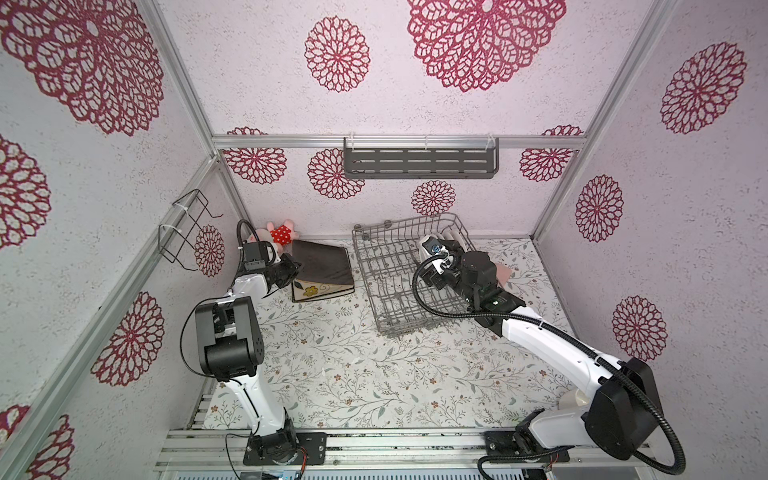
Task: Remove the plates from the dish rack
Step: 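Lower the dark plate onto the floral plate with the left gripper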
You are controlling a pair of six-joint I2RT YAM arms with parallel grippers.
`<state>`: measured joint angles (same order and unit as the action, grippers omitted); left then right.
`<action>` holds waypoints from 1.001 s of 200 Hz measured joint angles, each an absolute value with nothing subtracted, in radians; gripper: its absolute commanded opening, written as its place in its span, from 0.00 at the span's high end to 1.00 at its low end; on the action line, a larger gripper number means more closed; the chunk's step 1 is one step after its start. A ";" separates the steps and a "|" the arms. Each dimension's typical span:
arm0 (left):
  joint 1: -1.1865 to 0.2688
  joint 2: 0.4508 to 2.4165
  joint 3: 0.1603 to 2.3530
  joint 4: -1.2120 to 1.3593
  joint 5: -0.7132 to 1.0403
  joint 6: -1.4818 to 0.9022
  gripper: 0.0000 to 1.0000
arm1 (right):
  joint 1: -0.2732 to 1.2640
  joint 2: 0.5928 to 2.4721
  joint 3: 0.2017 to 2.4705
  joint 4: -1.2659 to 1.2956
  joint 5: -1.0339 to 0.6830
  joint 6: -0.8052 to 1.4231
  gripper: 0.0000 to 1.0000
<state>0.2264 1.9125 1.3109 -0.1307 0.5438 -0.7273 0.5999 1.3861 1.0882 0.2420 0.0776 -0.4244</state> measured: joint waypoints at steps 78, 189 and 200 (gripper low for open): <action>0.228 1.941 1.337 -0.124 0.541 -0.730 0.90 | 0.593 1.422 1.088 0.264 0.054 -0.424 0.16; 0.232 1.959 1.346 -0.183 0.529 -0.699 0.69 | 0.591 1.431 1.088 0.271 0.047 -0.424 0.16; 0.233 1.959 1.346 -0.194 0.527 -0.695 0.67 | 0.591 1.431 1.088 0.271 0.047 -0.424 0.16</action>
